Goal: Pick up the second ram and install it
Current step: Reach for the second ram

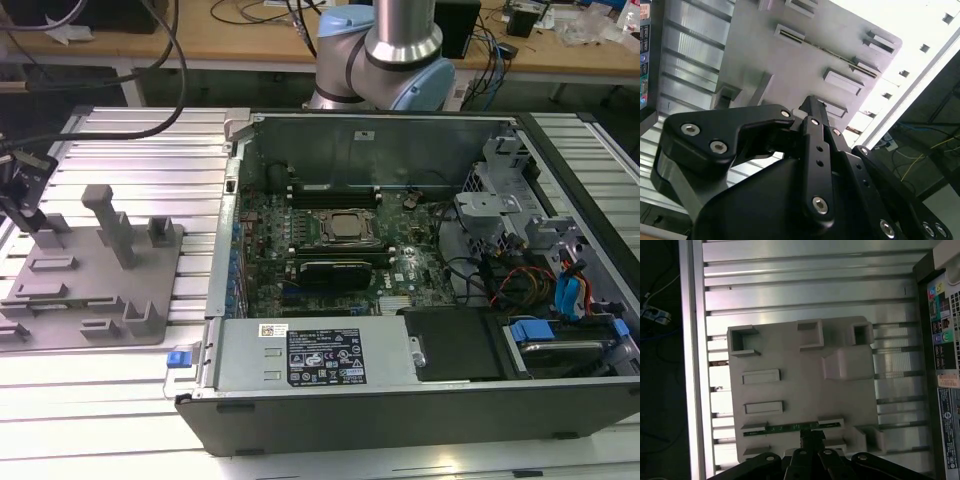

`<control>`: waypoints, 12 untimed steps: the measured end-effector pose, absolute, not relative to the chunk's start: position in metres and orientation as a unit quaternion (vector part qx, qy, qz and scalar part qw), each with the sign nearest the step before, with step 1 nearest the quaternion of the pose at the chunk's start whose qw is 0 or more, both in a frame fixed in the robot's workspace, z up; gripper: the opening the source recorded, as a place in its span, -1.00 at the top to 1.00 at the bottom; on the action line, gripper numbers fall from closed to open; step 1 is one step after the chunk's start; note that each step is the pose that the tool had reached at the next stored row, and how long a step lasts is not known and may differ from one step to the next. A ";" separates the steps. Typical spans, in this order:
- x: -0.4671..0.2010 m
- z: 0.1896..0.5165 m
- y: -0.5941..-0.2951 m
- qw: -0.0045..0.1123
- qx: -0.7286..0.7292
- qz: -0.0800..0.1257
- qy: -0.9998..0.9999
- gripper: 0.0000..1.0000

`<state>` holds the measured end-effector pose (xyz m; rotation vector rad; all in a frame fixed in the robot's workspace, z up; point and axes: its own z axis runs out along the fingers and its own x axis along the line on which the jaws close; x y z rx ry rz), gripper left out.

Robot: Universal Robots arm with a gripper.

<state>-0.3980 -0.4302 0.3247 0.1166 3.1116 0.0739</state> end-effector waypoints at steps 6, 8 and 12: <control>-0.402 0.319 -0.434 0.013 0.037 0.024 0.999 0.84; -0.405 0.317 -0.434 0.013 0.037 0.024 0.999 0.84; -0.405 0.317 -0.434 0.013 0.037 0.024 0.999 0.84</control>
